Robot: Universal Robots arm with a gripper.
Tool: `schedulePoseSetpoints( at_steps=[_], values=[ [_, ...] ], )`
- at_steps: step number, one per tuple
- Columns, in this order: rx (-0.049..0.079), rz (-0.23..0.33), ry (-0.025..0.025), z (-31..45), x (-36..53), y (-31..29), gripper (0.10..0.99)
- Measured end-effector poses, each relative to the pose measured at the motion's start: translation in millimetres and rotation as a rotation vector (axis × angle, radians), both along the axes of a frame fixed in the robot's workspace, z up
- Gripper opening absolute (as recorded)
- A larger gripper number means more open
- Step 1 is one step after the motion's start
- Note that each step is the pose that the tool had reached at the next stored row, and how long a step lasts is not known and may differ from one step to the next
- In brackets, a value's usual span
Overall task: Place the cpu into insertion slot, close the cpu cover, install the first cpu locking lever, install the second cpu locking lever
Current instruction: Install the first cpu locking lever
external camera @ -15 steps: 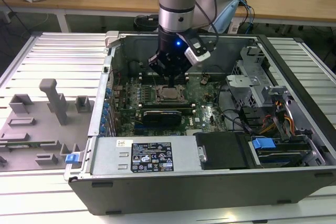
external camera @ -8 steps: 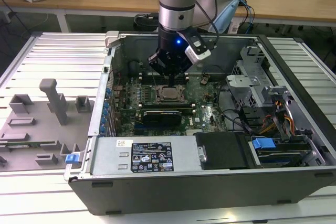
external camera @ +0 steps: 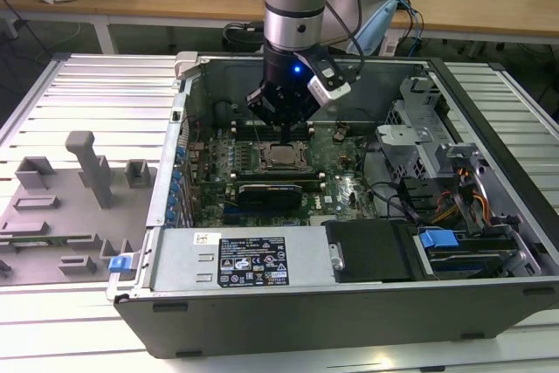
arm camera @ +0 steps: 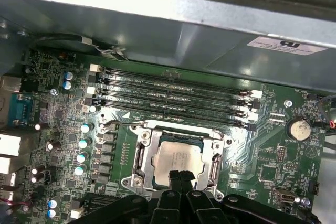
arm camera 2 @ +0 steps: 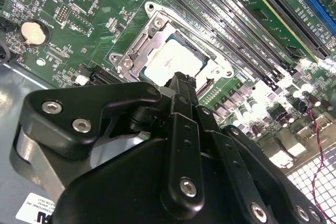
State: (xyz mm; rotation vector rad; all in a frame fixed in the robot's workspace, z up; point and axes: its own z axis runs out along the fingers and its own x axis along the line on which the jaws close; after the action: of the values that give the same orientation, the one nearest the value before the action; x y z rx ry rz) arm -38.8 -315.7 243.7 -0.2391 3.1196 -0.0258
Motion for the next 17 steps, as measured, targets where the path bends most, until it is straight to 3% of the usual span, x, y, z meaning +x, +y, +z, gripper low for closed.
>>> schedulePoseSetpoints(
  at_steps=[9, 14, 17],
  values=[
    [0.0, 0.0, 0.0, 10.4, 0.0, 0.0, 0.106],
    [0.0, 0.0, 0.0, 10.8, -0.5, 0.0, 0.106],
    [0.0, -0.001, 0.0, 10.8, -5.6, 0.0, 0.106]
  ],
)
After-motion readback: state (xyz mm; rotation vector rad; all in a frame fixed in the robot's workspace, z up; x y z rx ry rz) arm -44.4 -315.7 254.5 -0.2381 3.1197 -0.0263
